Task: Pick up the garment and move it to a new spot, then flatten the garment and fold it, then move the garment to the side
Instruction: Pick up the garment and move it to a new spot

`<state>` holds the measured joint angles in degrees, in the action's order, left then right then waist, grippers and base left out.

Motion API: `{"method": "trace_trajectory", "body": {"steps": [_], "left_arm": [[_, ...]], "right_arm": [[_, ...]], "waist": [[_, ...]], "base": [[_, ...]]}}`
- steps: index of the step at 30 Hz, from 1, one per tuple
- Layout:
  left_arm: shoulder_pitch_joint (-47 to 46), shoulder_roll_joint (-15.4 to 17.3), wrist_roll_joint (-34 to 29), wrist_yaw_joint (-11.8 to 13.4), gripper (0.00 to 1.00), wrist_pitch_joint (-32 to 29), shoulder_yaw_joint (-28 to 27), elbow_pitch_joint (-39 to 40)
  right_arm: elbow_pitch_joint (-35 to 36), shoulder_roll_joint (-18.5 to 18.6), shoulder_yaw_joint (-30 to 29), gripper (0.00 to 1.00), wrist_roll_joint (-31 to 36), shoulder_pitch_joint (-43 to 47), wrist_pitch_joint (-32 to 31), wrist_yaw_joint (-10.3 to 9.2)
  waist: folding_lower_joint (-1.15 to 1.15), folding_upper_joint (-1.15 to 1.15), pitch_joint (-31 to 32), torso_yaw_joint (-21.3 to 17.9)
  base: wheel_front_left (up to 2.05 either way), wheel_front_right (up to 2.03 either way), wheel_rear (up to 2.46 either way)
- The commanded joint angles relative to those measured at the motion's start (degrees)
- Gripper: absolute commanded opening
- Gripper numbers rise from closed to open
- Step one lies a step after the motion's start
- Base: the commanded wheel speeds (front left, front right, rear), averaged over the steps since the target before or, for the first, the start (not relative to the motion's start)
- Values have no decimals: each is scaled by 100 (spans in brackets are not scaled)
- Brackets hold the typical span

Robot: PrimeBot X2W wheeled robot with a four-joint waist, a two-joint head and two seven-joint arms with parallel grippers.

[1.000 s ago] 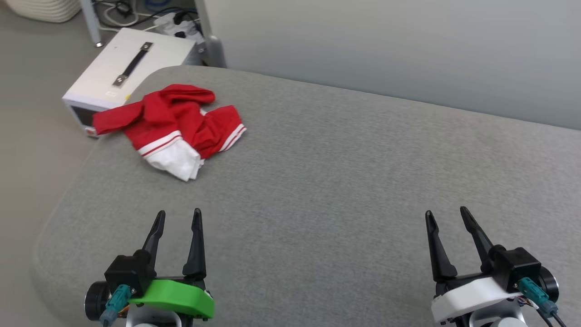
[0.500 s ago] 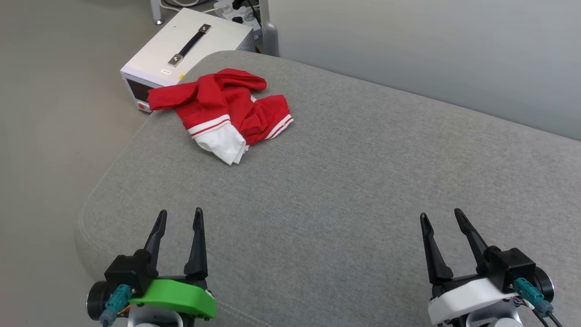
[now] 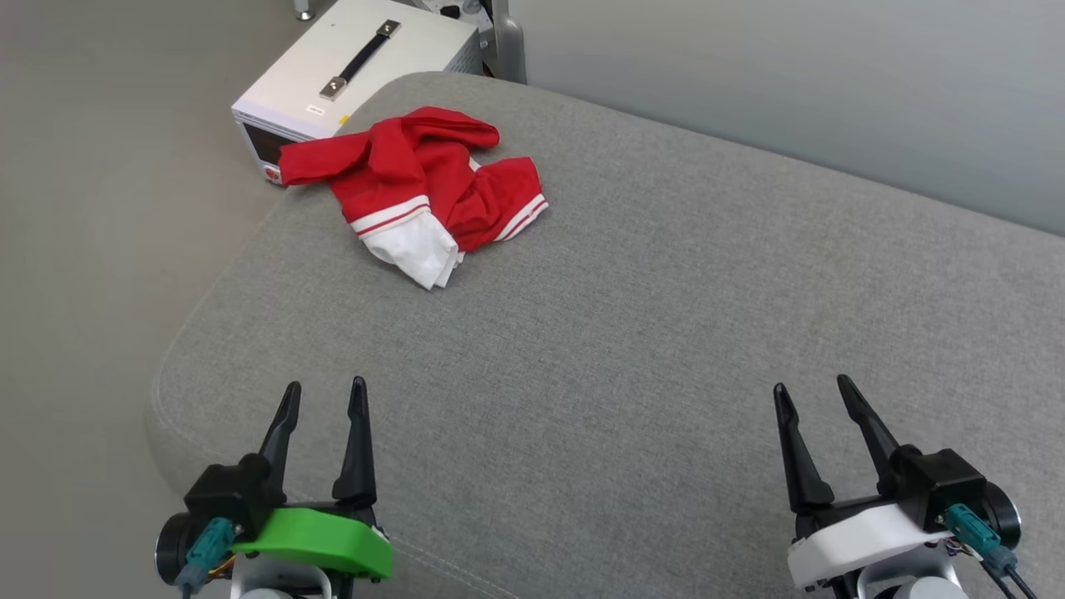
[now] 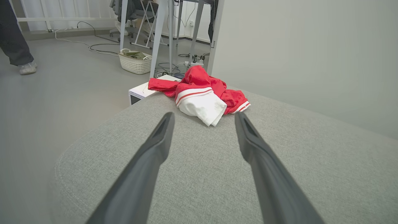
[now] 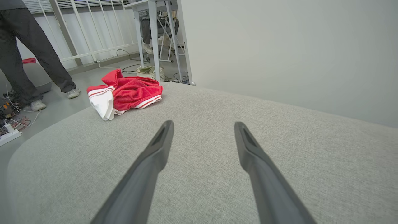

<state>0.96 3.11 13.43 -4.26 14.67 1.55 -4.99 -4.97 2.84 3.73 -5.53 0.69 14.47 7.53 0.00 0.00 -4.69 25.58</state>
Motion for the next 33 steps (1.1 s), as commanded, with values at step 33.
{"method": "trace_trajectory", "body": {"steps": [33], "left_arm": [[-5574,2655,2707,-322,100,-4430,1379,-4115]], "right_arm": [[624,449,88,100,442,-1263,52,-4]], "waist": [[0,0,-3064,-1574]], "base": [[0,0,0]]}}
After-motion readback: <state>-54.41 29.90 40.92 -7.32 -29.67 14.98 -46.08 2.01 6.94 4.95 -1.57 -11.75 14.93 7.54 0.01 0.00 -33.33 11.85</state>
